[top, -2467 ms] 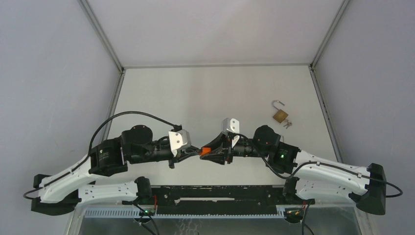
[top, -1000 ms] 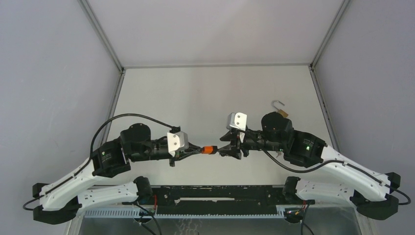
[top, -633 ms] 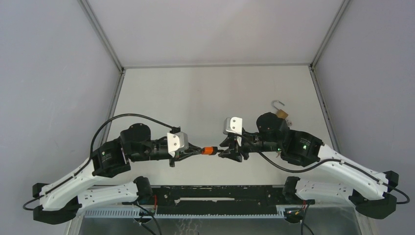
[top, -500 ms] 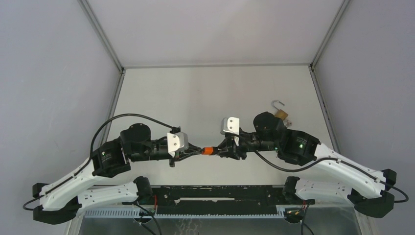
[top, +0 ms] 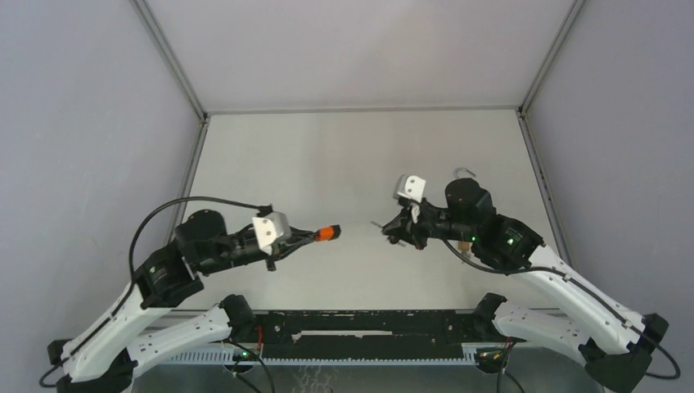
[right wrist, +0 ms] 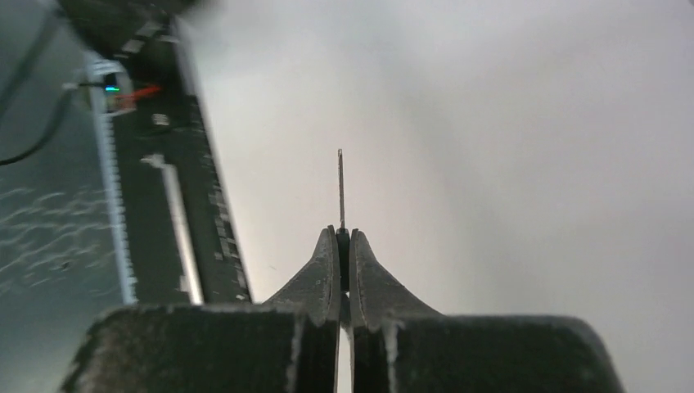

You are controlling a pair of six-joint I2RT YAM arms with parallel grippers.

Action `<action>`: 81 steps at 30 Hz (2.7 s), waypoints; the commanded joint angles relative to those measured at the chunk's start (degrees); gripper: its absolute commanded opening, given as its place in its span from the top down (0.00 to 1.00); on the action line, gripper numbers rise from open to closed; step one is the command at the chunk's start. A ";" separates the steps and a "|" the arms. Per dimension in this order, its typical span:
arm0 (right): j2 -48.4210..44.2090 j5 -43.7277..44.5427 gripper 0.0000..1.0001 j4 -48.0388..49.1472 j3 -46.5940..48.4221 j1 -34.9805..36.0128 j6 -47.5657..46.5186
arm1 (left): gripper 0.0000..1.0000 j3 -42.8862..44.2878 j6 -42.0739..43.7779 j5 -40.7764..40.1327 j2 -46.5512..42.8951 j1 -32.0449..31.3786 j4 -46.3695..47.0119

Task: Lock with the key
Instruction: Lock the lock, then place the key at the center of the board, then place the lock at the center of the board.

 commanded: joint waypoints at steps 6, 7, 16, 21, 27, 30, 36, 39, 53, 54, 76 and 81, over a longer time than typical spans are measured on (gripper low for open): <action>-0.88 3.40 1.00 3.27 -4.65 -13.33 10.57 | 1.00 -7.19 -1.94 -2.86 -14.02 7.83 0.67; 0.88 5.14 1.00 4.54 -5.06 -14.02 16.21 | 1.00 -9.13 -4.48 -3.53 -15.07 8.28 2.60; 5.82 7.19 1.00 18.72 -18.74 -10.10 51.61 | 1.00 -25.20 -29.53 -8.76 -26.81 17.26 16.00; 5.05 10.21 1.00 27.83 -29.31 -5.93 60.70 | 1.00 -31.01 -38.77 -5.77 -32.94 22.95 18.79; 12.43 11.08 1.00 36.45 -32.96 -10.90 60.96 | 1.00 -36.30 -44.24 -3.86 -36.64 27.83 21.32; 15.43 10.32 1.00 40.02 -32.98 -13.96 60.26 | 1.00 -37.04 -45.57 -2.69 -36.86 29.74 20.37; 22.20 8.70 1.00 45.05 -32.91 -18.20 59.46 | 1.00 -37.27 -46.14 -2.42 -38.36 31.17 21.13; 25.30 8.89 1.00 46.89 -32.84 -20.35 58.62 | 1.00 -37.23 -46.38 -2.07 -38.06 31.26 21.16; 37.17 8.59 0.92 45.26 -26.20 -23.78 51.62 | 1.00 -35.60 -45.85 -1.26 -36.31 31.73 20.43; 37.10 9.05 0.88 44.76 -25.96 -23.82 51.60 | 1.00 -35.52 -45.78 -1.19 -36.08 31.73 20.43; 10.09 3.91 0.01 7.30 3.89 18.51 -4.44 | 1.00 -23.66 6.25 21.15 -28.81 29.89 2.30; 20.10 14.67 0.01 2.63 13.96 23.52 -6.16 | 1.00 -21.23 10.28 21.28 -27.09 27.96 -1.08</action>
